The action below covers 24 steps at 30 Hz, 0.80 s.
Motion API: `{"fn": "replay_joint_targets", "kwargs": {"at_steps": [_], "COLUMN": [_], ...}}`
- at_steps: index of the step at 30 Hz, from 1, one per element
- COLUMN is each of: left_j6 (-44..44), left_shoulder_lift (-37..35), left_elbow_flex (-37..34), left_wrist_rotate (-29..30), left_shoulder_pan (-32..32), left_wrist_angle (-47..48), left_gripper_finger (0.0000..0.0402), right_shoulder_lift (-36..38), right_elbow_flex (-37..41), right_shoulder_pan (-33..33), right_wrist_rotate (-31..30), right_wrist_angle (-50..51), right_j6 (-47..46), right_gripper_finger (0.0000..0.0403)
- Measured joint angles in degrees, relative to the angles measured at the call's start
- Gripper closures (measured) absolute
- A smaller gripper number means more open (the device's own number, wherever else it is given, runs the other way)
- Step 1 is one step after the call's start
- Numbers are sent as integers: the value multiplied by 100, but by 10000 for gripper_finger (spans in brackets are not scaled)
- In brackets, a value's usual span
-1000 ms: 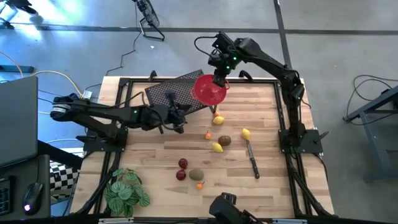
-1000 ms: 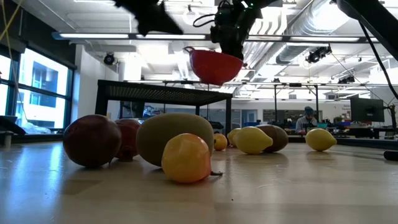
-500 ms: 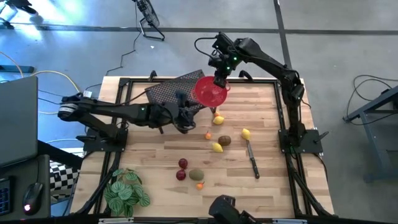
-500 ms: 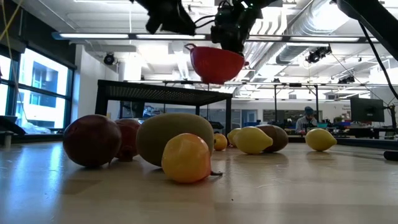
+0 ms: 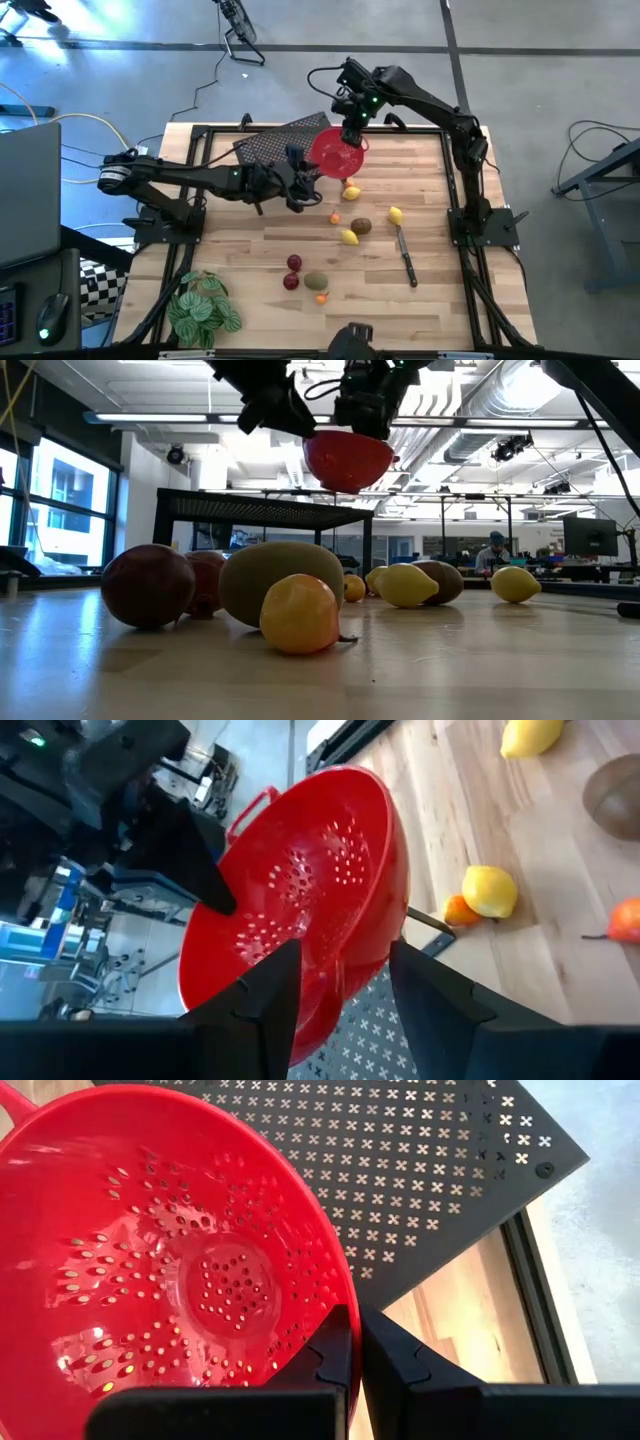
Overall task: Pick & Place Fruit
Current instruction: Put the red strainer bowl on the shelf
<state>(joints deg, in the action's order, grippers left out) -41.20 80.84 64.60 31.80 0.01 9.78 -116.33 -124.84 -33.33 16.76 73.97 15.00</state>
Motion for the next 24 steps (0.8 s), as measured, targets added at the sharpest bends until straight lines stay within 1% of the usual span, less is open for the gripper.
{"fn": "replay_joint_targets", "kwargs": {"at_steps": [3,11,17,24], "left_j6": [128,311,547,552], "left_shoulder_lift": [0,-1,-2,12], "left_elbow_flex": [0,0,0,0], "left_wrist_rotate": [-129,-159,-532,-572], "left_shoulder_pan": [0,-3,-4,-4], "left_wrist_angle": [178,311,438,511], "left_gripper_finger": [254,254,254,255], "right_shoulder_lift": [0,0,-2,-2], "right_elbow_flex": [0,0,2,0], "right_shoulder_pan": [125,445,585,597], "right_wrist_rotate": [-189,-492,-503,-487], "right_wrist_angle": [0,-54,-195,-604], "right_j6": [0,-16,-79,-444], "right_gripper_finger": [399,399,399,399]}}
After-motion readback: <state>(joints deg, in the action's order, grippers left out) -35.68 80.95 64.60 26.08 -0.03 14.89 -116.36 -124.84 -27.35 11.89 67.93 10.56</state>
